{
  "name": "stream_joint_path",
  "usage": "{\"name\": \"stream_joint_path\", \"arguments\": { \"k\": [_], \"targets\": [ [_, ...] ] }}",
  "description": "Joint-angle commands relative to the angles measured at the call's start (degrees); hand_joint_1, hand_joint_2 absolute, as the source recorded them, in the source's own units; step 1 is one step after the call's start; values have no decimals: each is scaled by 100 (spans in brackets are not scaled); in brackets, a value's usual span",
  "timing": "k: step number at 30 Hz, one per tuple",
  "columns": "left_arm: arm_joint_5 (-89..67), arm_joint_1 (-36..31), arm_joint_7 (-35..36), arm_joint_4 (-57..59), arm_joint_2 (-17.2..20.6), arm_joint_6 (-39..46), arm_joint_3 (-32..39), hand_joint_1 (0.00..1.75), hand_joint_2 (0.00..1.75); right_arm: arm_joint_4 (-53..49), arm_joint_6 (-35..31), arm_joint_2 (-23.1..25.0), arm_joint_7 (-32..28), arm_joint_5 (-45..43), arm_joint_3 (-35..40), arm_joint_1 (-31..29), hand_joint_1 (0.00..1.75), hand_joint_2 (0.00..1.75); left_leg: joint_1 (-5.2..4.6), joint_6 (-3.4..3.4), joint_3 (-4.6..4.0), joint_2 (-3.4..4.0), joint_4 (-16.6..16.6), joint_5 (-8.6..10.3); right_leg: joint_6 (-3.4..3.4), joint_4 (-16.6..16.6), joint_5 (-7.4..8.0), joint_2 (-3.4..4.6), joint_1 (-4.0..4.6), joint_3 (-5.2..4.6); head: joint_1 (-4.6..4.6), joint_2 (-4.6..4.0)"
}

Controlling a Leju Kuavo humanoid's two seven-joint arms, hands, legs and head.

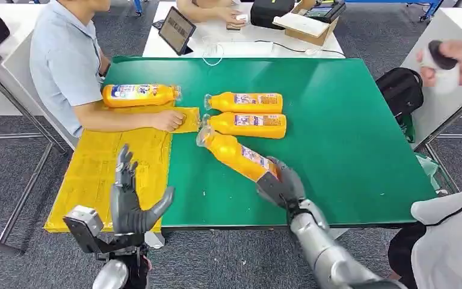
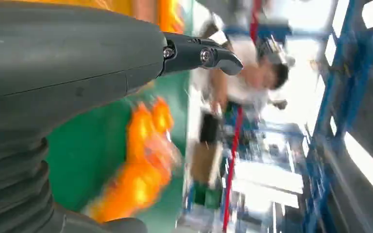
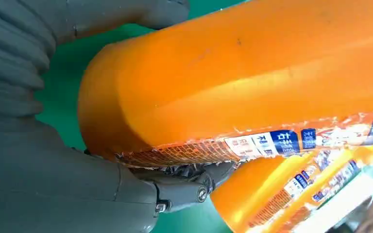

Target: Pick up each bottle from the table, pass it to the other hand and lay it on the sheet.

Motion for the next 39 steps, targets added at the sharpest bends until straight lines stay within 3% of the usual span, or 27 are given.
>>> {"name": "stream_joint_path", "arguments": {
  "k": [1, 6, 9, 15, 22, 38, 39],
  "targets": [
    [494, 610, 216, 550, -56, -9, 320, 0, 175, -2585, -158, 512, 336, -1845, 684, 1524, 175, 175, 1, -8, 2, -7, -11, -2, -13, -7, -5, -4, 2, 2, 0, 0],
    [436, 618, 539, 883, 492, -579, -243, 0, 175, -3689, -328, 394, 364, -2335, 1434, 2033, 175, 175, -6, -4, -37, -14, -7, 1, -7, -2, -4, -6, -6, -31, 0, 0],
    [417, 591, 607, 882, 679, -1067, -561, 0, 175, -3733, -296, 331, 378, -2175, 1861, 2017, 175, 175, -8, -4, -50, -15, -5, -1, -7, 0, -4, -5, -7, -44, 2, 0],
    [506, 351, 656, 849, 595, -1325, -679, 0, 175, -3426, -367, 316, 312, -1762, 2754, 1899, 175, 175, -3, -10, -54, -15, -3, -4, -15, 2, -6, -4, -1, -52, 0, 0],
    [754, -183, 645, 1085, 227, -1657, -565, 0, 175, -2674, -483, 372, -41, -1579, 3941, 1758, 175, 175, -1, -6, -54, -19, -5, 0, -11, -2, -3, -9, 0, -50, 2, 0],
    [1330, -29, 404, 390, 255, -2024, -475, 0, 175, -1532, -424, 596, -143, -1755, 4511, 1341, 175, 175, -2, -7, -64, -27, -1, 1, -11, 4, -6, -20, -1, -60, 0, 0],
    [1333, -40, 412, 439, 255, -2026, -478, 120, 175, -1488, -409, 603, -140, -1770, 4520, 1327, 173, 175, 2, -9, -58, -31, -1, 0, -13, 1, -8, -23, 2, -51, 2, 0]
  ]
}}
